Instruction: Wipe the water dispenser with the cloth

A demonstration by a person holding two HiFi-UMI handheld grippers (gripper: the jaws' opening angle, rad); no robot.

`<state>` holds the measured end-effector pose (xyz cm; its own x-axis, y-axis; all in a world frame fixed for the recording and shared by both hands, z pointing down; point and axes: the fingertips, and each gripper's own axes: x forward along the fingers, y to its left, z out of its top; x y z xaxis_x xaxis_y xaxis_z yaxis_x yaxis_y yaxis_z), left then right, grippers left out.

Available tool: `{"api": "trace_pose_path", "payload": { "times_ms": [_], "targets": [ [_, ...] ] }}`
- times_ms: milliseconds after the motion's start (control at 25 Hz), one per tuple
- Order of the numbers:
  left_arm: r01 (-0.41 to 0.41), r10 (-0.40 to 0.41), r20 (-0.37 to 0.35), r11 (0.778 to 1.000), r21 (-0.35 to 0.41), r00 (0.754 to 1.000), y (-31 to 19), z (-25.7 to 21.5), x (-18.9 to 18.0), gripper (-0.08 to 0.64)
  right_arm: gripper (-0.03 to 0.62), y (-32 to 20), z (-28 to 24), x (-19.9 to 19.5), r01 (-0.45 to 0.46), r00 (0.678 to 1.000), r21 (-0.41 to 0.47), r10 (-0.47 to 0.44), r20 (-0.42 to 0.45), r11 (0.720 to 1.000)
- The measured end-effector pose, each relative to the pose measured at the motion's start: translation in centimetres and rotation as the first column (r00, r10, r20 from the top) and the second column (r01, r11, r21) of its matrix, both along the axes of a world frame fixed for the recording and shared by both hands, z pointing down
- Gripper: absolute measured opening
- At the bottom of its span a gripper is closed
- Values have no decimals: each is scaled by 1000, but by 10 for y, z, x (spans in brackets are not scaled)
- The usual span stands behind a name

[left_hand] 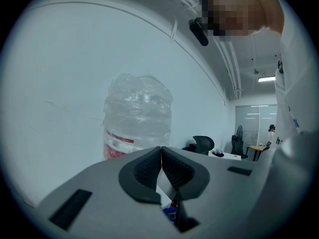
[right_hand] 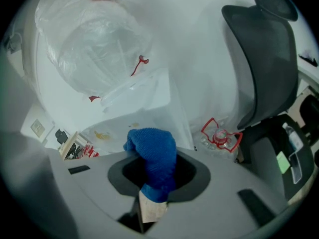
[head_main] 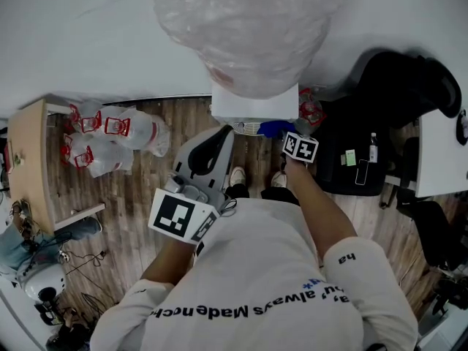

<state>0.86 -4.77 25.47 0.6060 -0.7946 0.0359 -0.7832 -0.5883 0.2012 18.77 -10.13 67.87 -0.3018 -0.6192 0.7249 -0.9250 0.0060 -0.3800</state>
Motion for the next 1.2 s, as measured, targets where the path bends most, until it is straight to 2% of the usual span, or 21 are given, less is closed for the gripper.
{"api": "trace_pose_path", "payload": {
  "times_ms": [320,480,640,960,1200],
  "targets": [
    [-12,12,0,1000,-8,1000,0,2,16,20,91,-1,-4,32,-9,999,22,9,-40,1000],
    [-19,19,-2,1000,-13,1000,-1,4,25,20,91,0,8,34,76,994,30,-73,-83,997],
    [-20,20,0,1000,-16,1000,-3,4,28,20,91,-1,4,36,82,992,32,-78,-103,996],
    [8,-8,20,999,-44,1000,-6,18,18,20,92,-6,22,37,88,991,-6,-89,-104,996],
    [13,-9,45,996,-93,999,-7,43,16,20,91,-2,49,36,80,994,-31,-82,-75,996]
  ]
}}
